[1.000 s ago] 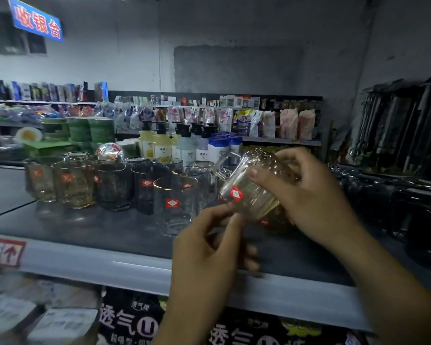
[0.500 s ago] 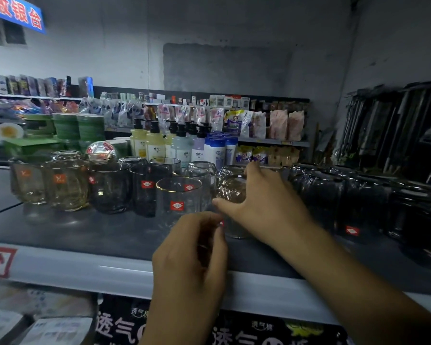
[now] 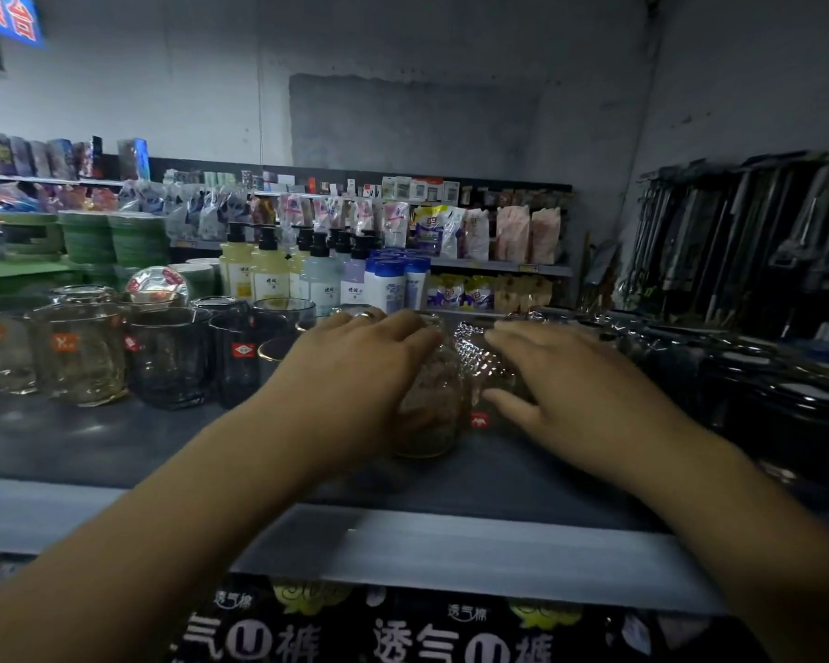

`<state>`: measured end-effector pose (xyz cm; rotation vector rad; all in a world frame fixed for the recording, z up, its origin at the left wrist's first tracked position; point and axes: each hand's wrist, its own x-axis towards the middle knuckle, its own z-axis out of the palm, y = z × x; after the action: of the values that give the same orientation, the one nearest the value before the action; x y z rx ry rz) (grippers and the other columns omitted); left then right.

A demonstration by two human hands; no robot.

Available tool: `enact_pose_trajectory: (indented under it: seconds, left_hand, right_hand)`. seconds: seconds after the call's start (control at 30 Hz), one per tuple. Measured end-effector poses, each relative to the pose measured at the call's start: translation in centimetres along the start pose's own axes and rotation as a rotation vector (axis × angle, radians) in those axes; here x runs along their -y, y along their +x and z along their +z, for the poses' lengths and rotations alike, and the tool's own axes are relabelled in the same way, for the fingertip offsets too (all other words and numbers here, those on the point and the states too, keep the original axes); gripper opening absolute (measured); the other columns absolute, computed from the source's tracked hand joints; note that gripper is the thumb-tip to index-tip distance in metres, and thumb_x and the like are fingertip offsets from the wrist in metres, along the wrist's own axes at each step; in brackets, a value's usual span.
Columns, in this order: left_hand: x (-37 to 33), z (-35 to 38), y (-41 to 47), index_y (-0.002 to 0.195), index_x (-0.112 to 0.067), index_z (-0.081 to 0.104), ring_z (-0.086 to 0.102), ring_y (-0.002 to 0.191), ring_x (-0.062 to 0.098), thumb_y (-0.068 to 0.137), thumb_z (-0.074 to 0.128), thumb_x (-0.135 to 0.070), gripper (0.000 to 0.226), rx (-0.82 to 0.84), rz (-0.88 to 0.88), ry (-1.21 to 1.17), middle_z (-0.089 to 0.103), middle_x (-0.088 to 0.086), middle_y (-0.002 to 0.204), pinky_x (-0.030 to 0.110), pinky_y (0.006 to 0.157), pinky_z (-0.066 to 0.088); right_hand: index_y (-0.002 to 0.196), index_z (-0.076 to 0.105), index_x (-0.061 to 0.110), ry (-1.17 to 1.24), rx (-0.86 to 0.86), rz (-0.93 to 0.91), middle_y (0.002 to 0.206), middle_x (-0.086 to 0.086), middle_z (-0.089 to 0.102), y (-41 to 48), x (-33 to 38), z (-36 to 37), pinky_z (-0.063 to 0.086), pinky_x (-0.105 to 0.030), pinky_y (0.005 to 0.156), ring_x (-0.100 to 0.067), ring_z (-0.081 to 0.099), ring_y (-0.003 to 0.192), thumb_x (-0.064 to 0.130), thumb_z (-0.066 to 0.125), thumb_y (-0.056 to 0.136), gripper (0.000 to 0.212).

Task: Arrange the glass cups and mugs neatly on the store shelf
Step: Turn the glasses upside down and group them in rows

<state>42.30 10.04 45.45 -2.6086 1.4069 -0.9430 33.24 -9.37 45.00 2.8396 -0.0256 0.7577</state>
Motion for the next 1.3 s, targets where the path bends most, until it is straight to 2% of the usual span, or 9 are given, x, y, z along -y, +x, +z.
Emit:
enact_pose_trajectory:
  seconds: [0.07,0.17,0.27,0.33,0.73,1.3]
  left_hand:
    - [0.0,0.3,0.8,0.147,-0.035,0.040,0.056,0.126,0.020,0.091,0.059,-0.060,0.064,0.019,0.027,0.026,0.046,-0.011,0.147,0.036,0.105,0.044]
    - [0.1,0.5,1.4,0.143,-0.035,0.047,0.057,0.124,0.022,0.091,0.060,-0.059,0.059,0.026,0.019,0.022,0.051,-0.011,0.143,0.036,0.103,0.044]
    - [0.1,0.8,2.0,0.141,-0.034,0.050,0.053,0.129,0.021,0.090,0.061,-0.061,0.059,0.003,0.034,0.085,0.055,-0.011,0.141,0.038,0.108,0.042]
    - [0.2,1.0,2.4,0.140,-0.033,0.052,0.051,0.131,0.021,0.089,0.063,-0.060,0.058,0.020,0.028,0.106,0.056,-0.011,0.141,0.039,0.109,0.041]
    - [1.2,1.8,3.3,0.139,-0.032,0.054,0.053,0.128,0.020,0.088,0.066,-0.058,0.058,0.044,-0.005,0.071,0.059,-0.010,0.140,0.037,0.107,0.042]
    - [1.4,2.1,3.4,0.140,-0.031,0.053,0.054,0.127,0.022,0.088,0.065,-0.059,0.060,0.008,-0.001,0.111,0.059,-0.008,0.141,0.037,0.104,0.044]
  right_hand:
    - [0.142,0.048,0.019,-0.010,0.008,-0.005,0.149,0.001,0.049,-0.3,0.3,0.8,0.033,-0.033,0.116,-0.020,0.046,0.136,0.044,0.057,0.098,0.051]
    - [0.138,0.053,0.015,-0.002,-0.036,0.018,0.142,-0.003,0.055,-0.7,0.1,2.1,0.041,-0.033,0.107,-0.023,0.051,0.131,0.039,0.066,0.094,0.052]
    - [0.119,0.064,0.010,-0.012,-0.132,0.038,0.121,-0.008,0.066,-0.8,0.0,3.7,0.056,-0.036,0.084,-0.028,0.063,0.113,0.032,0.082,0.079,0.049]
    - [0.114,0.064,0.010,0.007,-0.171,0.049,0.116,-0.007,0.066,-0.7,0.1,4.4,0.059,-0.036,0.073,-0.027,0.063,0.109,0.028,0.085,0.075,0.048]
    - [0.113,0.062,0.008,0.058,-0.222,0.049,0.116,-0.009,0.063,-0.8,-0.1,5.0,0.061,-0.040,0.065,-0.029,0.062,0.109,0.013,0.085,0.074,0.046]
    - [0.124,0.053,0.014,0.102,-0.219,0.073,0.130,-0.004,0.053,-0.7,-0.2,5.1,0.058,-0.042,0.077,-0.024,0.052,0.120,0.019,0.072,0.087,0.042]
